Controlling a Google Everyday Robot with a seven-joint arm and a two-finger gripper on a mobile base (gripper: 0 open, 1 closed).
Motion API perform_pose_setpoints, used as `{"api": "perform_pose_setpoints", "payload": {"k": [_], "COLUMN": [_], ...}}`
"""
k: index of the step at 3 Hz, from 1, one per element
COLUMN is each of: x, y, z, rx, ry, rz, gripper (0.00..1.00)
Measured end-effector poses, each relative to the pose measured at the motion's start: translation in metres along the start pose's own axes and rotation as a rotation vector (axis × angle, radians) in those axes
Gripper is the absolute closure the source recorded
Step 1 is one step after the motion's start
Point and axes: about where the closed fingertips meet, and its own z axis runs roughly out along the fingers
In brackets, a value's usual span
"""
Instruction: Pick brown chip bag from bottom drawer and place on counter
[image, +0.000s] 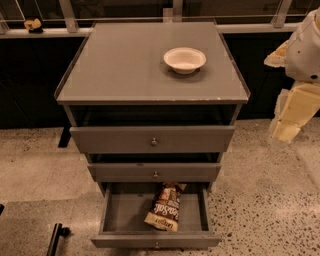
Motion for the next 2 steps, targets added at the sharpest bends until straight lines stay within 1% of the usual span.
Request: {"api": "perform_pose_setpoints", "payload": {"k": [1, 2], "x": [0.000, 0.002], "y": [0.000, 0.014], "z": [0.000, -0.012], "rx": [0.000, 0.021], "ry": [0.000, -0.001], "rz": [0.000, -0.012], "gripper": [0.00, 0.00]}}
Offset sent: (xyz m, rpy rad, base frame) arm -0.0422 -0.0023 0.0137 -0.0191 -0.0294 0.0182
